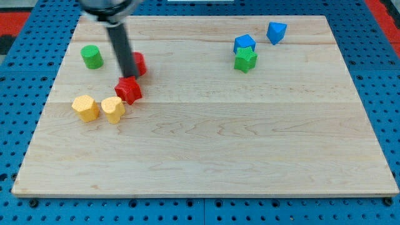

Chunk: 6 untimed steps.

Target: Push red star diagonally above red circle

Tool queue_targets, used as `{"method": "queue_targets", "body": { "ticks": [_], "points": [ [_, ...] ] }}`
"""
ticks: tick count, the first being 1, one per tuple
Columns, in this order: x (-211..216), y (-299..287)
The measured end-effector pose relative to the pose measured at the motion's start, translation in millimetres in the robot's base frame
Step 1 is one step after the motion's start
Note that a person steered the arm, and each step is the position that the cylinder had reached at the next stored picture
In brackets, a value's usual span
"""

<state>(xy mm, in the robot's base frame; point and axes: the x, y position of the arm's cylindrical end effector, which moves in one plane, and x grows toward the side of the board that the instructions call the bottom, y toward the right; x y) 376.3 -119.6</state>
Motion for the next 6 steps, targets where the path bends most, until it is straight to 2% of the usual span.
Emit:
{"method": "queue_targets", "body": {
  "ticks": [2, 3, 4, 6],
  "points": [
    [16.6, -81.5],
    [46.8, -94.2],
    [64.4, -54.5],
    [21.6, 28.7]
  ]
}}
